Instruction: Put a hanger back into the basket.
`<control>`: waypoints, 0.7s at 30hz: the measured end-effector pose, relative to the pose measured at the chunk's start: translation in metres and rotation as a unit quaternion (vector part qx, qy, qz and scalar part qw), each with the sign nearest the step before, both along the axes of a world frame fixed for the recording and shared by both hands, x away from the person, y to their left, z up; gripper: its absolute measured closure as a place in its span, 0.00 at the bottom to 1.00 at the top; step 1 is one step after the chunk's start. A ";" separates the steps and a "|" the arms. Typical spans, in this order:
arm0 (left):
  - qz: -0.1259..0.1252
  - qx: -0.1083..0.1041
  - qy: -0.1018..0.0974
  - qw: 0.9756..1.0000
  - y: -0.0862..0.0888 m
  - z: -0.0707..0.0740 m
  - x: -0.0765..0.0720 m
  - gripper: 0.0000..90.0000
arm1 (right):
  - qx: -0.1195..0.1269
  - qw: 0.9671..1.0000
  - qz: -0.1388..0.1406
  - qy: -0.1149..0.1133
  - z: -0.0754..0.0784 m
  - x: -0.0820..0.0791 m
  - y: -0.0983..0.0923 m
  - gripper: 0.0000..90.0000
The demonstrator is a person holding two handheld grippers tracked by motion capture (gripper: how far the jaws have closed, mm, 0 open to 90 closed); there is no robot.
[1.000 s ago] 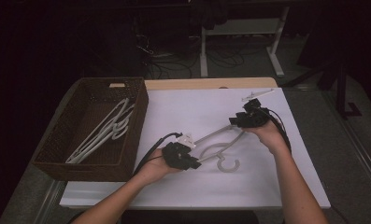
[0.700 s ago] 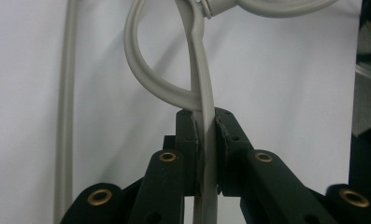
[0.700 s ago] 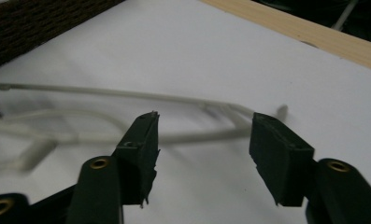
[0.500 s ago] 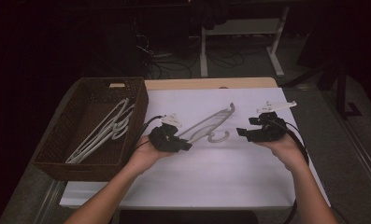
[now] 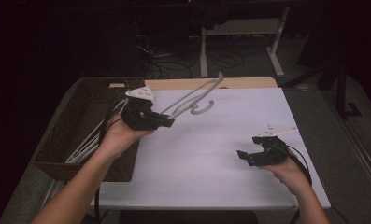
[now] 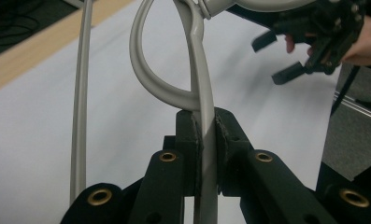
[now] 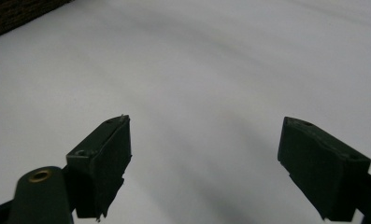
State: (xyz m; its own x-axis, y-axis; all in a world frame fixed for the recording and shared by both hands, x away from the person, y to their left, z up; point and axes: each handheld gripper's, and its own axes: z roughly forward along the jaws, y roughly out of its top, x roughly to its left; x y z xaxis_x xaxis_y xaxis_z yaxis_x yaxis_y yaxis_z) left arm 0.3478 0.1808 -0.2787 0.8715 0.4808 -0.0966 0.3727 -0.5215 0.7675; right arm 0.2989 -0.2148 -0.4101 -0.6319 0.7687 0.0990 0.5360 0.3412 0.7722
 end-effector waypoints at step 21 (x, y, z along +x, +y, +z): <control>0.110 -0.007 -0.030 0.993 0.153 0.010 0.001 0.91 | -0.011 1.000 0.002 -0.001 -0.012 -0.011 0.001 0.16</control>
State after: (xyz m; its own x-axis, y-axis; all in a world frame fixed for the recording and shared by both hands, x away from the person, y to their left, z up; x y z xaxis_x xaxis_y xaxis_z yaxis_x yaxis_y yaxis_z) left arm 0.3493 0.3341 -0.2689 0.7499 0.6592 -0.0549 0.4297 -0.4224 0.7981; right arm 0.2876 -0.2139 -0.4224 -0.6353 0.7680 0.0808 0.5326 0.3600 0.7660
